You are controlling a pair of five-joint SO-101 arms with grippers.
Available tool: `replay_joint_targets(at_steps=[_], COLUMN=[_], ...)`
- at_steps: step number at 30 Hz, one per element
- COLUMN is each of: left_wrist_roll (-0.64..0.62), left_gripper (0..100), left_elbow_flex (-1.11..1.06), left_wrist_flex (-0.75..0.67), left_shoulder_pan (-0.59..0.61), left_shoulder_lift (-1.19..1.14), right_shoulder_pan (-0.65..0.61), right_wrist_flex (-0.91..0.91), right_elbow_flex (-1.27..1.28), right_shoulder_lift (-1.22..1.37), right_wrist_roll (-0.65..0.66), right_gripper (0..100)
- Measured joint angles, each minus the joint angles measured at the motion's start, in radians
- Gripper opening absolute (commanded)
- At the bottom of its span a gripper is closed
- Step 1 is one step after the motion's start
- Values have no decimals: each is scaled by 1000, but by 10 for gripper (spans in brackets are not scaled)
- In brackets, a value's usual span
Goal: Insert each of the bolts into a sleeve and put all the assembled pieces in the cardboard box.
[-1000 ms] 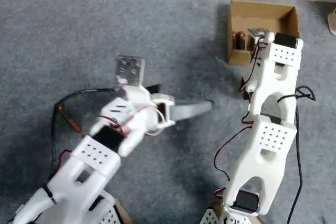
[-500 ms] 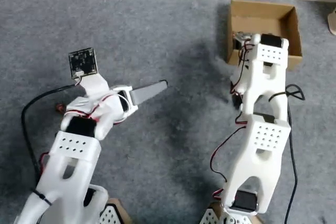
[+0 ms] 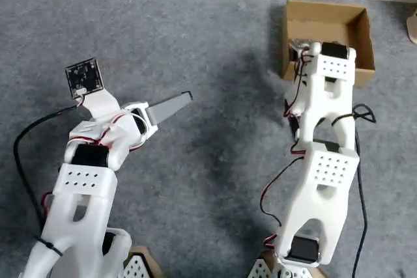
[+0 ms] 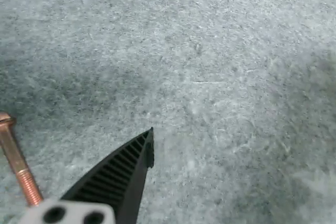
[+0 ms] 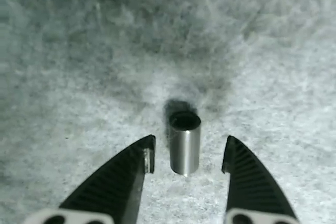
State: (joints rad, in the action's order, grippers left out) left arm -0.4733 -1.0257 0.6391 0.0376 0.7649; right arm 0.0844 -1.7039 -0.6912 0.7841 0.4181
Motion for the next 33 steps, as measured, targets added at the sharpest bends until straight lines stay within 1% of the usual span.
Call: replay_joint_targets(at_steps=[5, 6, 8, 9, 10, 11, 13, 19, 24, 28, 33], left_wrist_roll=[0, 0, 0, 0, 0, 0, 0, 0, 0, -2, -6], left_gripper=[595, 595, 595, 595, 595, 595, 595, 595, 595, 595, 595], left_elbow_flex=[2, 2, 2, -2, -9, -14, -17, -18, -18, -3, 94], left_wrist_flex=[0, 0, 0, 0, 0, 0, 0, 0, 8, 83, 227], left_shoulder_pan=[44, 55, 81, 97, 112, 129, 158, 244, 302, 304, 304], left_shoulder_lift=[0, 0, 0, 0, 0, 0, -2, -2, -2, -2, -2], right_shoulder_pan=[-6, -8, -8, -9, -9, -6, -5, -8, -9, -12, -64], right_wrist_flex=[2, 2, 2, 2, 2, 5, 5, -11, -34, -37, -37], right_elbow_flex=[-3, -5, -5, -6, -6, -8, -6, -5, 0, 52, 253], right_shoulder_lift=[83, 87, 89, 89, 89, 89, 91, 84, -35, -201, -391], right_wrist_roll=[0, 0, 0, -2, -2, -2, -2, -2, -51, -71, -80], right_gripper=[187, 172, 84, 11, 0, 23, 1, 5, 5, 5, 5])
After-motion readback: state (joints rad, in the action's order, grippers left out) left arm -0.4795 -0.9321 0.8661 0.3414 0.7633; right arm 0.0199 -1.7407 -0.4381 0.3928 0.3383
